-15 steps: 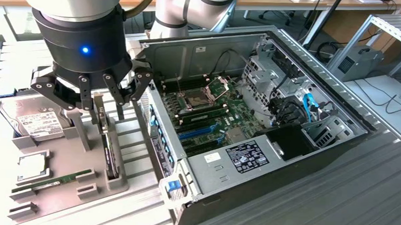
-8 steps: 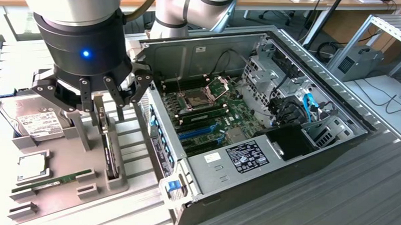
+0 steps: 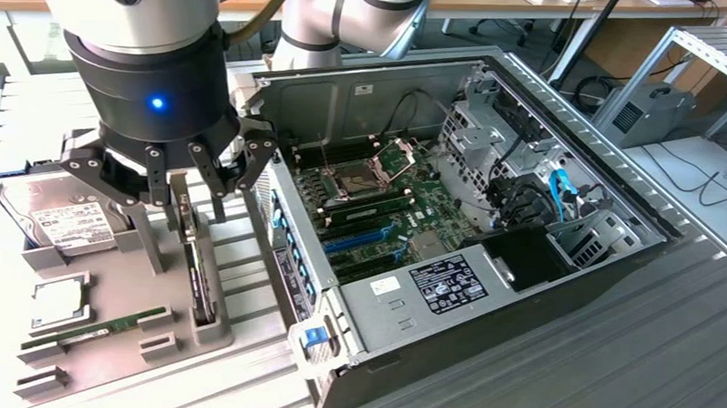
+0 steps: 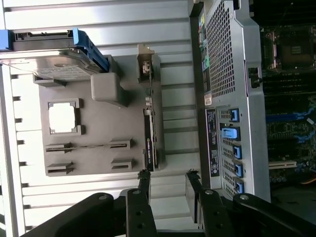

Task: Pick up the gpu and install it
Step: 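Pick up the gpu and move the gpu toward the slot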

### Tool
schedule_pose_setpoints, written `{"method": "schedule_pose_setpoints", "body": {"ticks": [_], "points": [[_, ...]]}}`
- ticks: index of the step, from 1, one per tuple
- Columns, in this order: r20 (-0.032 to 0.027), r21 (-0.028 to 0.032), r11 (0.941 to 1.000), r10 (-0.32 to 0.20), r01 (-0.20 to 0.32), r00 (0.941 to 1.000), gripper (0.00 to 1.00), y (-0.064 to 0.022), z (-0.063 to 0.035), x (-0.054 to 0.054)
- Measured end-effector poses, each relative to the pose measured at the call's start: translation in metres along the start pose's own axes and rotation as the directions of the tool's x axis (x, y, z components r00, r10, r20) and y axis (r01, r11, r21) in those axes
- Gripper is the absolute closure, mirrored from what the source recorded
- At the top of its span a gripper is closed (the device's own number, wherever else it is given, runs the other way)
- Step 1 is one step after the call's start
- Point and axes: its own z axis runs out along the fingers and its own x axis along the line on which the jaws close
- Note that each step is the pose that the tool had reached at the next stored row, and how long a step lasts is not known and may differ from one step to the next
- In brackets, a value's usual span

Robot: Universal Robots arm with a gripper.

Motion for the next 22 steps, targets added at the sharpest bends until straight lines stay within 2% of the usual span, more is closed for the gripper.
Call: {"method": "schedule_pose_setpoints", "body": {"ticks": [22], "points": [[0.0, 0.0, 1.0, 0.0, 0.0, 1.0, 0.58, -0.0004, 0.0092, 0.0002]]}}
